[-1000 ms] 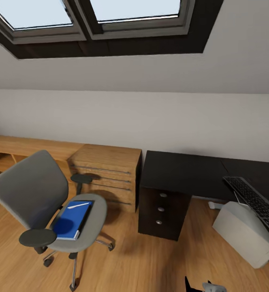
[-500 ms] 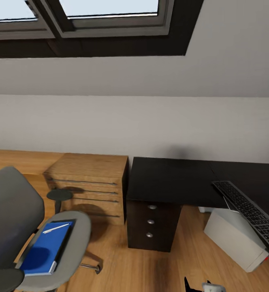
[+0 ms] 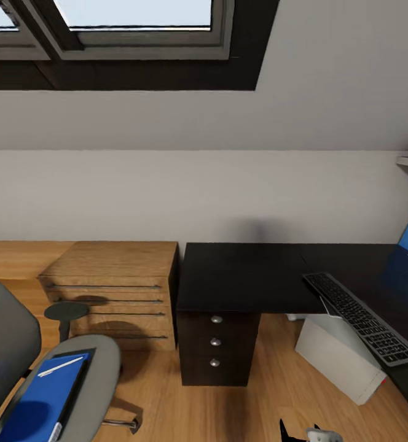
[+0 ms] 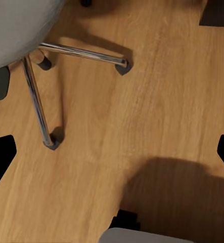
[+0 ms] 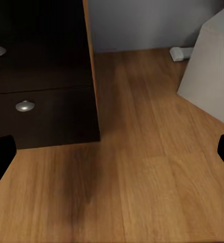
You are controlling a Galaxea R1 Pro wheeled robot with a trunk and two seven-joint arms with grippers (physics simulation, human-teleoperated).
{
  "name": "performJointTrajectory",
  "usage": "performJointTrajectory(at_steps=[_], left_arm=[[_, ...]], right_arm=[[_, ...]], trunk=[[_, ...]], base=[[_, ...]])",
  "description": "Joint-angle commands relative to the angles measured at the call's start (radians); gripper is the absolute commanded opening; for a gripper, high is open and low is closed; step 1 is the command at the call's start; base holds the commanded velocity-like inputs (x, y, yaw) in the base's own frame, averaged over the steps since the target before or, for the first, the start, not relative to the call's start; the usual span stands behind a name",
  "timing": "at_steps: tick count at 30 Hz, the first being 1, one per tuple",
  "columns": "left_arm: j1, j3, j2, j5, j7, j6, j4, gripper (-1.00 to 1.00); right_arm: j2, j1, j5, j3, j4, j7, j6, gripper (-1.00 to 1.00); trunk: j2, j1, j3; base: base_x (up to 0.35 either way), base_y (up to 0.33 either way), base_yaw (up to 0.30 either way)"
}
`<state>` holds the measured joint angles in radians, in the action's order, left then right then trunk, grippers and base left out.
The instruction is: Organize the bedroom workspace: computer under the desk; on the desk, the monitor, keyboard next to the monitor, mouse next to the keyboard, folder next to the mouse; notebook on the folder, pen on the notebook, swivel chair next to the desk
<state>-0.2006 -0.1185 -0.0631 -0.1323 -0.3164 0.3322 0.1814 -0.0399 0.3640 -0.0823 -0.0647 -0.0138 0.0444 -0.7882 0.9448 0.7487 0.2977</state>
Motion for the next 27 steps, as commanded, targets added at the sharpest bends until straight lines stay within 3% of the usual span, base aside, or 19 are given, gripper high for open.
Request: performJointTrajectory(at_steps=[1, 20, 27], left_arm=[[-0.001, -0.009, 0.000, -0.010, -0.004, 0.004, 0.000, 1.00], [0.000, -0.007, 0.002, -0.010, -0.004, 0.004, 0.000, 1.00], [0.000, -0.007, 0.001, -0.010, -0.004, 0.004, 0.000, 1.00]], right_arm=[[0.000, 0.001, -0.002, -0.006, -0.001, 0.005, -0.003, 1.00], [0.000, 0.001, -0.001, -0.006, -0.001, 0.006, -0.003, 1.00], [0.000, 0.001, -0.001, -0.005, -0.001, 0.006, -0.003, 1.00]], trunk=[[0.001, 0.000, 0.000], [0.001, 0.000, -0.018], [0.001, 0.000, -0.023]], base=[[0.001, 0.000, -0.206], [0.068, 0.003, -0.251], [0.000, 0.214, -0.273]])
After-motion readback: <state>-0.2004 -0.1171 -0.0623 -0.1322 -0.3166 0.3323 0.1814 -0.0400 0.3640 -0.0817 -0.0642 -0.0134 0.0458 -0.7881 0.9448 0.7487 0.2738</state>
